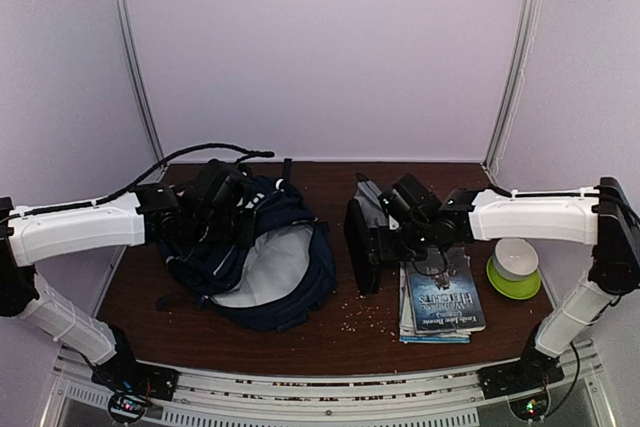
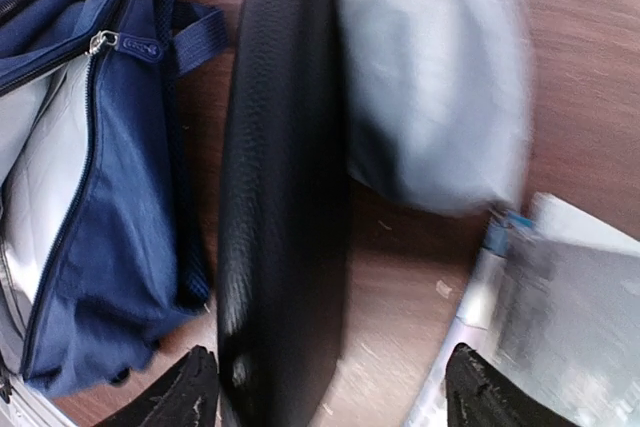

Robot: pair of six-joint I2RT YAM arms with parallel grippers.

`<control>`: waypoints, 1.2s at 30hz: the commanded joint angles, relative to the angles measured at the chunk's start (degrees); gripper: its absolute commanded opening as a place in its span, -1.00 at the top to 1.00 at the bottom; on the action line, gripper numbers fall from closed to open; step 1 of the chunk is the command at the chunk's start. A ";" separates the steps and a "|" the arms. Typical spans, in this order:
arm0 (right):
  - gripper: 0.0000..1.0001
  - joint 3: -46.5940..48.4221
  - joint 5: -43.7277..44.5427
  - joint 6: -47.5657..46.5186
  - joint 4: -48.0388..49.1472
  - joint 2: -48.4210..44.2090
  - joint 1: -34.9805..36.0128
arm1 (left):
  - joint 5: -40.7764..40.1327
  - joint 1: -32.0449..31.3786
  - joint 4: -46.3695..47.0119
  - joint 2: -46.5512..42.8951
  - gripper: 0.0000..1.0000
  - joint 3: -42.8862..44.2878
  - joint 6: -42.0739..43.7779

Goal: Pack the student bag
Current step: Pick up the book from the center of the board.

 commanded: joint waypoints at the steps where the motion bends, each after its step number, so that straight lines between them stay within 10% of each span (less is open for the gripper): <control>1: -0.59 -4.45 7.47 2.83 -6.08 -10.77 0.32 | -1.34 0.84 1.90 0.60 1.00 -1.24 -0.59; 3: -0.61 -7.25 9.55 3.72 -8.70 -14.88 -0.09 | -0.30 0.84 2.21 0.56 0.74 -1.87 -0.38; 7: -0.62 -13.58 11.52 5.98 -11.57 -24.02 -1.72 | 2.25 0.84 2.58 -2.46 -0.46 -3.97 -0.37; 11: -0.63 -19.45 11.75 7.64 -12.54 -31.00 -4.61 | 2.95 0.42 0.52 -7.68 -0.95 -5.49 -0.74; 22: -0.66 -33.70 13.59 14.92 -13.20 -48.38 -9.84 | -2.18 -17.35 -3.14 -7.63 -0.96 4.98 -6.57; 36: -0.67 -46.10 3.39 19.26 -10.65 -58.55 -16.83 | 19.92 -21.75 5.17 30.42 -0.95 35.72 -2.52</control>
